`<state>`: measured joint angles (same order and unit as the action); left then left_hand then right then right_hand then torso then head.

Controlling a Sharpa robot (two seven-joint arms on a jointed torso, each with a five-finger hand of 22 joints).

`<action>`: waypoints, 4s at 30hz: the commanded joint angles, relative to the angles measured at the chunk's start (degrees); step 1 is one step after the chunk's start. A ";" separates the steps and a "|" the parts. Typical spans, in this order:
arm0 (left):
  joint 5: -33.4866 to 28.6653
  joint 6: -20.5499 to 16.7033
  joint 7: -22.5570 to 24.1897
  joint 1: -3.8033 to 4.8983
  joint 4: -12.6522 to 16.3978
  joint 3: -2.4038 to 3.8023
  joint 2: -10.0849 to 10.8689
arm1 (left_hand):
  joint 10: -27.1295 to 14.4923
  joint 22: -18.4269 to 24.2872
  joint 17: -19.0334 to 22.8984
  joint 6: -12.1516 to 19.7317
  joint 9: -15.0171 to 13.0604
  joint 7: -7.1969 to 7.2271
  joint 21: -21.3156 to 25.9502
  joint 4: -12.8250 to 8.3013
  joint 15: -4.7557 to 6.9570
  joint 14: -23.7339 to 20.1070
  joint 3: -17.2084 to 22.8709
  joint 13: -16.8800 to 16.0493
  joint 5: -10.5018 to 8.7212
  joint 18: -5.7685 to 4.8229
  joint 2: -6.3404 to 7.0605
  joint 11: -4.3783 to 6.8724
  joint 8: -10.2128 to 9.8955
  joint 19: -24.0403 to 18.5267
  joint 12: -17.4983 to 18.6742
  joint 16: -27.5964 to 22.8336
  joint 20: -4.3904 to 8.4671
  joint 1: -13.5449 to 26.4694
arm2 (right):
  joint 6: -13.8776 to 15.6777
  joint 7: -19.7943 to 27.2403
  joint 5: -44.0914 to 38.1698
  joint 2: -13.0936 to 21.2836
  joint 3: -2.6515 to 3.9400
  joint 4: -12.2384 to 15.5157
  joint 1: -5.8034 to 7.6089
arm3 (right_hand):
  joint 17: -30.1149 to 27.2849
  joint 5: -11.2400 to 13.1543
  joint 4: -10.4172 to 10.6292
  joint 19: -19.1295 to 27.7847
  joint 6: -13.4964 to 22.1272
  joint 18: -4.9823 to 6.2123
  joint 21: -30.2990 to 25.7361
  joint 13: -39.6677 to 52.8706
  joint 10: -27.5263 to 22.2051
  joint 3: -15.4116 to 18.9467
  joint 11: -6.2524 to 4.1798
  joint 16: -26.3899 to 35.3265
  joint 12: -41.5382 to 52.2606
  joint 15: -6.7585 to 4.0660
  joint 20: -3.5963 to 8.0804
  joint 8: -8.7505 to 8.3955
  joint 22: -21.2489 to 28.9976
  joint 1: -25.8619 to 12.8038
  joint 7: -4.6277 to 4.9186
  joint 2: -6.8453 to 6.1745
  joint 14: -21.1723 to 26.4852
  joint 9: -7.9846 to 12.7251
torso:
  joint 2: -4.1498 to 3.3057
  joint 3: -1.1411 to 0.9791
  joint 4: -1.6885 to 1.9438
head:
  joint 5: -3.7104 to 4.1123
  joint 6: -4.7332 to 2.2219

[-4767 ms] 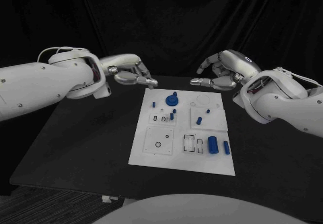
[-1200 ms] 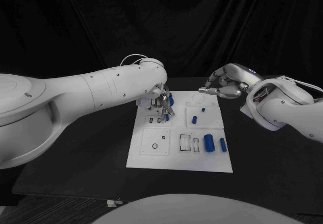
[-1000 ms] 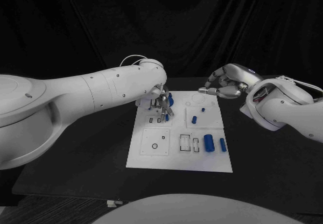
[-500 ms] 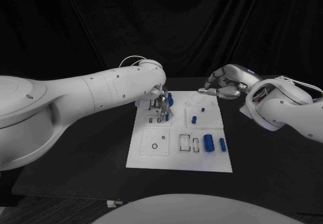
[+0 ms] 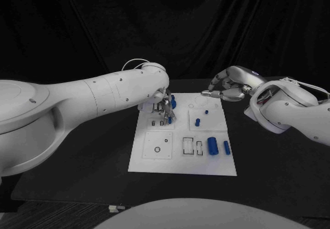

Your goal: Assemble the parts on the task board

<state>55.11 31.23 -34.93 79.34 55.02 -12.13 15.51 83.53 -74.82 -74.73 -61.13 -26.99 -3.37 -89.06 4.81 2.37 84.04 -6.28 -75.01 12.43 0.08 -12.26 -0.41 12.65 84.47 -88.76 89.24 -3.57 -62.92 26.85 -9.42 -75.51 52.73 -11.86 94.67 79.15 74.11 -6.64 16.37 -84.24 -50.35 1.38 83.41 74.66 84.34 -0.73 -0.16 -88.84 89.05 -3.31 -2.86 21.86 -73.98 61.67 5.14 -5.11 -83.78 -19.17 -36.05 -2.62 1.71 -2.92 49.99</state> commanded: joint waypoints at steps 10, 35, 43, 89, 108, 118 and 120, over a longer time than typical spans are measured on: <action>0.01 0.01 1.28 -0.33 -0.25 0.05 -0.37 | 6.47 -12.55 -15.27 -0.27 -3.14 0.56 0.57 -2.80 1.34 5.96 6.34 -14.99 4.26 0.67 2.35 1.45 0.68 3.37 -1.24 0.76 0.74 -1.06 | -0.69 -1.43 0.10 -0.01 0.05 -0.17 -0.15 | 13.89 -0.39 0.46 -2.15 0.46 0.79 -1.29 15.34 5.66 -1.37 0.92 0.01 0.95 0.26 -0.28 1.02 -13.13 -0.03 -0.04 0.71 -5.77 -0.94 | 0.00 0.00 -0.02 | -0.01 0.01; 0.01 -3.42 0.75 -0.19 3.62 0.05 3.13 | 6.47 -12.62 -15.27 -0.85 -6.99 0.84 0.73 -6.71 1.74 5.96 18.18 -14.99 7.09 0.68 6.24 1.82 -0.01 3.42 -1.24 0.76 1.18 2.11 | -1.52 -1.91 0.11 0.09 0.05 -0.24 -0.18 | 13.41 -0.39 0.40 -1.94 0.43 0.91 -1.74 15.34 5.66 -1.38 0.95 0.30 0.95 0.28 -0.30 1.10 -12.97 -0.11 -0.03 0.94 -5.66 -0.98 | 0.02 0.00 0.00 | -0.57 0.01; 0.01 -6.94 2.18 0.41 7.94 0.05 7.11 | 6.47 -13.07 -15.27 -0.99 -7.32 0.90 0.44 -6.71 1.80 5.96 19.09 -14.99 7.13 0.55 6.51 1.88 -0.03 3.80 -1.24 0.76 1.22 2.64 | -1.72 -1.90 0.16 0.13 0.05 -0.35 -0.26 | 13.31 -0.39 0.38 -1.91 0.44 0.93 -1.82 15.34 5.66 -1.39 0.95 0.36 0.95 0.28 -0.31 1.11 -12.94 -0.09 -0.03 0.98 -5.63 -0.99 | 0.04 -0.01 0.02 | -0.98 0.01; 0.00 -13.65 2.18 0.05 12.68 0.00 12.62 | 6.47 -12.55 -15.27 -0.99 -8.19 0.75 0.88 -5.48 1.79 5.96 22.28 -14.99 6.79 0.72 7.66 1.82 -0.84 3.37 -1.24 0.76 1.23 5.30 | -3.31 -1.88 0.69 -0.89 0.05 -1.20 -1.07 | 13.19 -0.49 0.24 -1.79 0.63 0.99 -2.06 15.34 5.66 -1.50 0.99 0.45 0.95 0.30 -0.34 1.17 -12.85 0.36 0.02 1.35 -5.60 -1.03 | 0.06 -0.07 -0.02 | -2.90 0.01; -2.29 -12.76 0.48 -0.36 12.40 -0.01 12.49 | 6.47 -12.39 -15.27 -1.41 -8.43 0.88 1.02 -5.39 1.88 5.96 22.92 -14.99 6.75 0.77 7.93 1.93 -0.79 3.23 -1.24 0.76 1.28 5.64 | -3.78 -2.03 0.69 -1.03 0.05 -1.25 -1.12 | 12.99 -0.53 0.21 -1.72 0.69 1.03 -2.22 15.34 5.66 -1.53 0.99 0.56 0.95 0.31 -0.35 1.18 -12.79 0.49 0.03 1.44 -5.55 -1.04 | 0.07 -0.04 -0.02 | -3.03 0.01; -3.06 -12.66 0.43 -0.54 12.07 -0.01 12.23 | 6.47 -12.32 -15.27 -1.41 -8.48 0.88 1.08 -5.34 1.90 5.96 23.08 -14.99 6.70 0.79 7.99 1.95 -0.84 3.18 -1.24 0.76 1.30 5.75 | -3.79 -2.05 0.69 -1.06 0.05 -1.33 -1.12 | 12.99 -0.53 0.21 -1.72 0.69 1.03 -2.22 15.34 5.66 -1.53 0.99 0.56 0.95 0.31 -0.35 1.18 -12.79 0.49 0.03 1.44 -5.55 -1.04 | 0.06 -0.02 -0.01 | -2.94 0.01; -3.09 -12.66 0.41 -0.59 12.15 -0.01 12.28 | 6.47 -12.32 -15.27 -1.41 -8.48 0.88 1.08 -5.34 1.90 5.96 23.08 -14.99 6.70 0.79 7.99 1.95 -0.84 3.18 -1.24 0.76 1.30 5.75 | -3.81 -2.05 0.69 -1.10 0.05 -1.37 -1.13 | 12.99 -0.53 0.21 -1.72 0.69 1.03 -2.22 15.34 5.66 -1.53 0.99 0.56 0.95 0.31 -0.35 1.18 -12.79 0.49 0.03 1.44 -5.55 -1.04 | 0.05 -0.02 -0.02 | -3.00 0.01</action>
<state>53.04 17.99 -34.58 78.87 67.07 -12.18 27.87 83.71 -74.82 -74.73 -61.65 -34.12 -2.86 -88.62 -0.17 3.39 83.65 12.61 -75.00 18.69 0.08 -4.16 0.83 12.62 83.69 -88.76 89.24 -2.74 -58.07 23.30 -10.45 -74.73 51.65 -11.86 93.36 78.16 74.11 -6.64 16.36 -84.24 -50.34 1.38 82.42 74.66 84.93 -0.73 0.42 -88.73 89.05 -3.31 -2.87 22.09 -73.98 62.35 5.15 -4.43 -83.78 -19.43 -35.99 -2.65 1.69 -5.86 49.99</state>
